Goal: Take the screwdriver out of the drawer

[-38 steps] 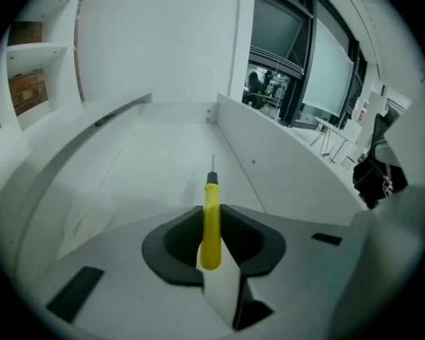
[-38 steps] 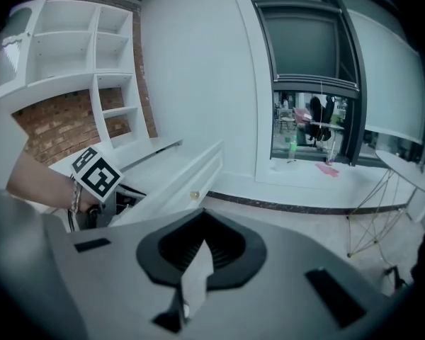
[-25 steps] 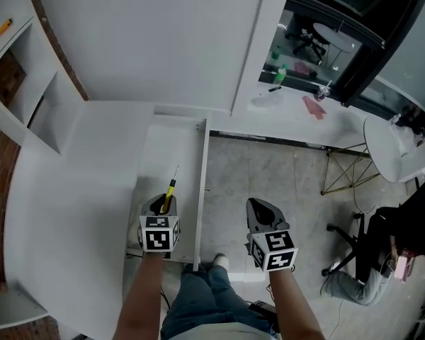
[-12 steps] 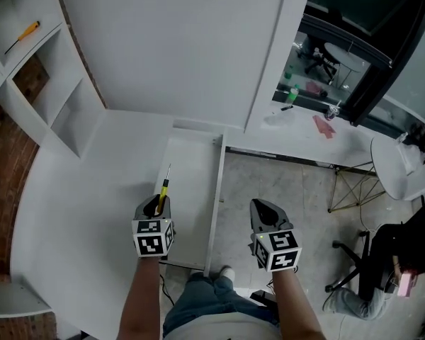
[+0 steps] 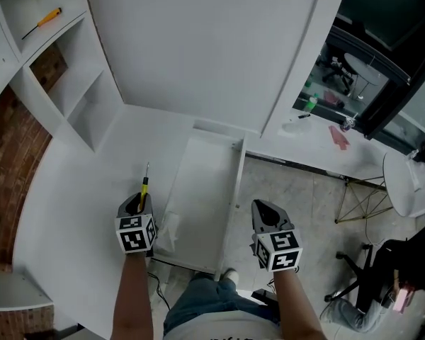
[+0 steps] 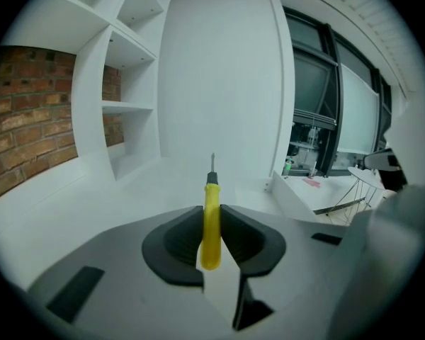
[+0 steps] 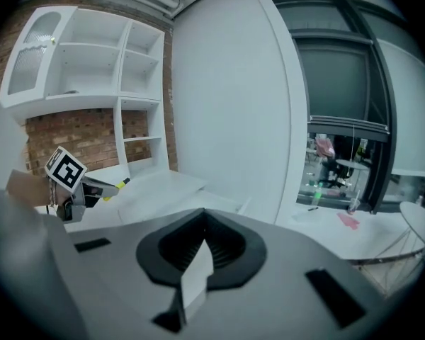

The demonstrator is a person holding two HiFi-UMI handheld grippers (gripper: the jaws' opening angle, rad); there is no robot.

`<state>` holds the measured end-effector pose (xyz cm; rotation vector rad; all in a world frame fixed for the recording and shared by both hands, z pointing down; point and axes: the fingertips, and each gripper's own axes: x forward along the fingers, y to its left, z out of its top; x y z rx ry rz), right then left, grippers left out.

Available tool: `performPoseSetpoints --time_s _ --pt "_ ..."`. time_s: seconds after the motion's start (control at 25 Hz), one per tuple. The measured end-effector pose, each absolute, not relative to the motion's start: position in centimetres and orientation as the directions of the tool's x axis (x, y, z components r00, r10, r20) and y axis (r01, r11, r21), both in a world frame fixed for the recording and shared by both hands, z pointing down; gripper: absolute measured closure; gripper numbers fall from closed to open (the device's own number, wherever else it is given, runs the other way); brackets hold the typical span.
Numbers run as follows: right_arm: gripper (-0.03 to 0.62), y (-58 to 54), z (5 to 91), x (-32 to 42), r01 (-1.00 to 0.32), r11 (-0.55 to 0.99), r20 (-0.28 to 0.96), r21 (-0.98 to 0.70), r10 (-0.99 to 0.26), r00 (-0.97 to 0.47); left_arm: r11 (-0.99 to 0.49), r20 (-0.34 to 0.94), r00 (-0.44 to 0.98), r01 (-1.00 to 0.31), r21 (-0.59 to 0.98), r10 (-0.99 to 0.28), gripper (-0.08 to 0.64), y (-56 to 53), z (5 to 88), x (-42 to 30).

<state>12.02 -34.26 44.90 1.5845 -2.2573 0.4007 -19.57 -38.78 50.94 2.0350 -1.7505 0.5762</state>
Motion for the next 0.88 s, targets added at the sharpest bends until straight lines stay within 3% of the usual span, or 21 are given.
performPoseSetpoints --time_s 0.48,0.88 --pt "0.581 -35.0 48.7 10.8 -0.940 0.338 0.528 -0.037 -0.792 -0.306 -0.071 0.725 0.043 -0.997 -0.008 -0.688 0.476 -38.8 59.1 -24.1" --pt "0.581 -34.9 48.7 11.0 -0.939 0.344 0.539 -0.014 -0.788 -0.297 -0.034 0.750 0.006 -0.999 -0.022 -0.662 0.463 -38.7 60.2 -24.6"
